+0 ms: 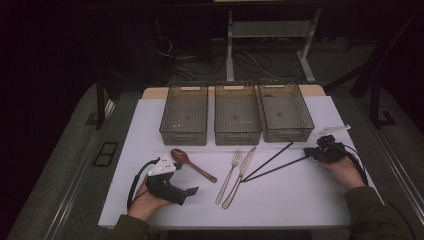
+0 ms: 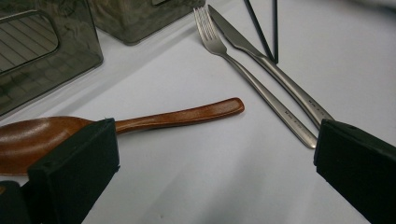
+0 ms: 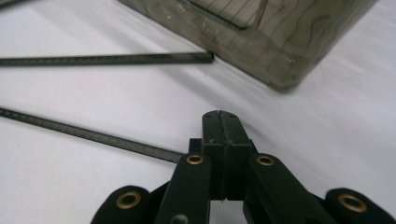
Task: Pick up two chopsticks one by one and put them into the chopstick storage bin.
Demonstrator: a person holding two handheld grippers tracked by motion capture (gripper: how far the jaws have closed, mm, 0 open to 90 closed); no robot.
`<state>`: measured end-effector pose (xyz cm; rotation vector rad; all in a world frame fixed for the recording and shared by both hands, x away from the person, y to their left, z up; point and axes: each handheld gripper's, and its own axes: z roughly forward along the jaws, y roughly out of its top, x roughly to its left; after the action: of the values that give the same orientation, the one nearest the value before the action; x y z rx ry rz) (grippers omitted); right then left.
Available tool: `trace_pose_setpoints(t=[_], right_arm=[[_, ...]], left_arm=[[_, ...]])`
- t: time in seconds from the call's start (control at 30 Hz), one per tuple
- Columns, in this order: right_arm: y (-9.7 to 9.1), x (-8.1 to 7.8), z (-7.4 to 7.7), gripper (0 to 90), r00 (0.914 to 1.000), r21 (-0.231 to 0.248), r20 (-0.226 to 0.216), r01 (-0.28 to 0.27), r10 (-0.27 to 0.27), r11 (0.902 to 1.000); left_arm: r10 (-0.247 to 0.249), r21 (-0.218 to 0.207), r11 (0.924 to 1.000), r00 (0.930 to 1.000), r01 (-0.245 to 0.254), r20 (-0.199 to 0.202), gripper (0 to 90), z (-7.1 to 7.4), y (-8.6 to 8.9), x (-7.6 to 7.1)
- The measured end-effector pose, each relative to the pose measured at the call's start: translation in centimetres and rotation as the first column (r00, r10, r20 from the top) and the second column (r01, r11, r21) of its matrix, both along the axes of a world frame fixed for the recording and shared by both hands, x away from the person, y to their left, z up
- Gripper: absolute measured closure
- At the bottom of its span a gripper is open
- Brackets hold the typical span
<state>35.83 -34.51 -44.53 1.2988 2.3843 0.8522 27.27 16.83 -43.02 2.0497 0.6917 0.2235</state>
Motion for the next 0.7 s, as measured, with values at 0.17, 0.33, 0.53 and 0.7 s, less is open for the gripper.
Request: trace_pose_setpoints(t=[0.17,0.33,0.53,0.7], right_arm=[[-0.5,-0.8,0.0,89.0,1.0,-0.002,-0.003,0.0,0.0,1.0],[-0.9,-1.6,0.1,89.0,0.9999,-0.005,-0.01,-0.005,0.005,1.0],[-1.3,-2.8,0.1,89.0,0.9998,-0.003,-0.015,-0.015,0.015,0.9999],[-1.6,-3.5,0.2,89.0,0.9997,-0.007,-0.015,-0.019,0.019,0.9998]], left_arm=[[-0.001,0.001,1.0,1.0,0.001,0.001,0.0,0.0,0.0,0.0],[-0.003,0.002,1.0,1.0,0.003,0.002,0.0,0.0,0.0,0.0],[-0.003,0.001,1.0,1.0,0.003,0.001,0.0,0.0,-0.1,0.0],[-0.003,0.0,1.0,1.0,0.003,-0.001,0.0,0.0,-0.2,0.0]])
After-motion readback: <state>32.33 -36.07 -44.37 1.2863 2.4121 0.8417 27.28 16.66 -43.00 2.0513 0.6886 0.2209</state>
